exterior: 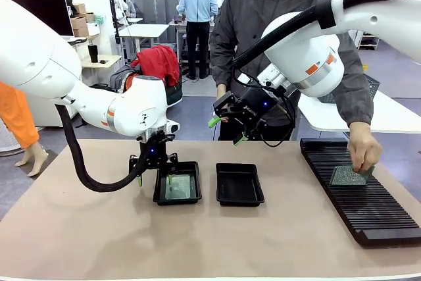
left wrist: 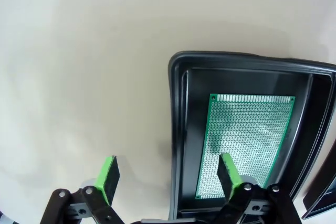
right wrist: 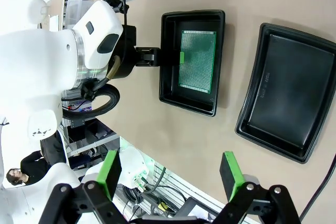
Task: Inspect and transfer BCBs to ESD trays.
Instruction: Pick up the ESD tray and place it on the left side of the table.
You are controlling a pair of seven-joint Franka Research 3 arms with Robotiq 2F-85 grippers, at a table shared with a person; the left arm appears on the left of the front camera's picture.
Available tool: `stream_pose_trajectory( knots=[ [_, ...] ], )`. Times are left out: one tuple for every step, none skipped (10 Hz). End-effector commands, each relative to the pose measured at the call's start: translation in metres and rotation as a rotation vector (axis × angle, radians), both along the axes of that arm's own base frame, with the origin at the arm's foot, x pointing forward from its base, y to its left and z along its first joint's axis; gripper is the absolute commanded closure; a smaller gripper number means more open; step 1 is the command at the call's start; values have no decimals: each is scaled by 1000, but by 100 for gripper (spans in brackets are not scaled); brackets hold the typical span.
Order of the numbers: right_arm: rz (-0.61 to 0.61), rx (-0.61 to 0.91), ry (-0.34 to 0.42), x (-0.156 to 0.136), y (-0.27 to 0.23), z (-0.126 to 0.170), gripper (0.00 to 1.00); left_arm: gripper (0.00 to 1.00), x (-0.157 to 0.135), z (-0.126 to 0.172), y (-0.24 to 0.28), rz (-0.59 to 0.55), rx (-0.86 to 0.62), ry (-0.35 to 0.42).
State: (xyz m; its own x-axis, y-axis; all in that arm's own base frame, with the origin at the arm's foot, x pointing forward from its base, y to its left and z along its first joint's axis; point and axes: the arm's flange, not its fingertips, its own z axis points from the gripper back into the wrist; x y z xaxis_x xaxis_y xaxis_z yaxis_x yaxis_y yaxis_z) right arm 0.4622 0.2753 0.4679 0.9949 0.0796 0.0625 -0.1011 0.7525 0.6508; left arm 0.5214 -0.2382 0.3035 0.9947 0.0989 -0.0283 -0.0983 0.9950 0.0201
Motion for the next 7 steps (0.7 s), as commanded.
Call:
stream_pose_trajectory(
  knots=[
    [-10,-15,1,3,2,0,0,0,-1,2,1,1,8,1],
    [-10,-15,1,3,2,0,0,0,-1,2,1,1,8,1],
    [-10,-15,1,3,2,0,0,0,-1,2,1,1,8,1],
    [-10,-15,1,3,2,0,0,0,-1,2,1,1,8,1],
    [-10,-15,1,3,2,0,0,0,0,0,-1,-1,1,0],
    [-10,-15,1,3,2,0,0,3,-1,0,4,6,-22,-16],
    [-10,-15,1,3,2,0,0,8,-1,1,5,-2,-44,-28]
  ],
)
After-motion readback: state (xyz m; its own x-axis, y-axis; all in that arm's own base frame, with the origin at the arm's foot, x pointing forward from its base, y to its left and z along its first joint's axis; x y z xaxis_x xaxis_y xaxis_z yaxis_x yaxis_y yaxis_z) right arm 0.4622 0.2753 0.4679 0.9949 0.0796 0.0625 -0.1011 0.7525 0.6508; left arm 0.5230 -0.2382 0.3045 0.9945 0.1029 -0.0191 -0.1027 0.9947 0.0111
